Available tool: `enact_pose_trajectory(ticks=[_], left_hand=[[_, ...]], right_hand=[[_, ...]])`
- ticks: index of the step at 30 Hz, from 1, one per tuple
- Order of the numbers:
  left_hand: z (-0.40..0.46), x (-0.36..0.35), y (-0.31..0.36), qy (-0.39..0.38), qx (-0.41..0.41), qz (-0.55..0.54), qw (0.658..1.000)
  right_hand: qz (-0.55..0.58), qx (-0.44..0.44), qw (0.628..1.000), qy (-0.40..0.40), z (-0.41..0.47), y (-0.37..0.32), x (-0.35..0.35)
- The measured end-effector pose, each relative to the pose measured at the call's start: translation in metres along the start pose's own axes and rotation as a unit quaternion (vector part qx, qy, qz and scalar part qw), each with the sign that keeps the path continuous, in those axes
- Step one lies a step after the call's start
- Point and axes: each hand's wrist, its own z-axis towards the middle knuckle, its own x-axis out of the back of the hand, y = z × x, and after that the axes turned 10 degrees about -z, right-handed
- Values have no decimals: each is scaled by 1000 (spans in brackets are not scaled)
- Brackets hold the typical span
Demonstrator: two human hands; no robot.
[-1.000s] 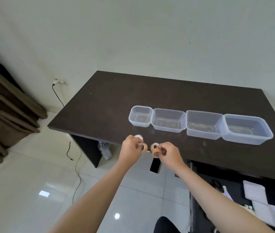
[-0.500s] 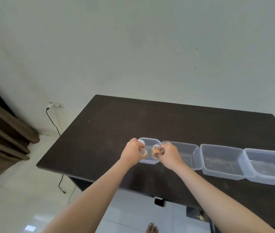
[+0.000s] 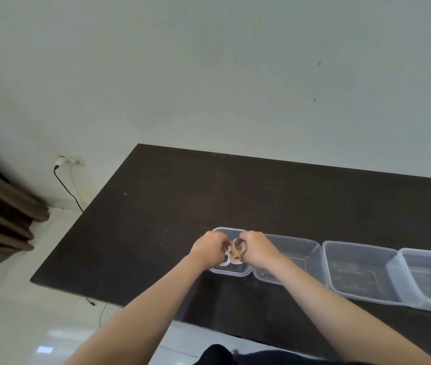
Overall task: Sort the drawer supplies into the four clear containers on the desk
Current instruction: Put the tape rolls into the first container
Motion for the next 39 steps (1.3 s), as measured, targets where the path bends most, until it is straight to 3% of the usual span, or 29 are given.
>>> enact_pose_trajectory(ticks=[9, 19, 24, 28, 39], left_hand=[[-32, 1, 3, 75, -15, -55, 996], [-156, -47, 8, 166, -34, -145, 975], [-212, -102, 22, 131, -32, -150, 979], [-236, -142, 44, 82, -31, -164, 983], [-248, -259, 139, -19, -47, -184, 982]], right_hand=[[65, 8, 997, 52, -29, 4, -2], [158, 37, 973, 162, -138, -4, -43], [141, 54, 979, 134, -215, 18, -82], [152, 17, 984, 92, -261, 52, -110], [161, -128, 976, 68, -348, 199, -127]])
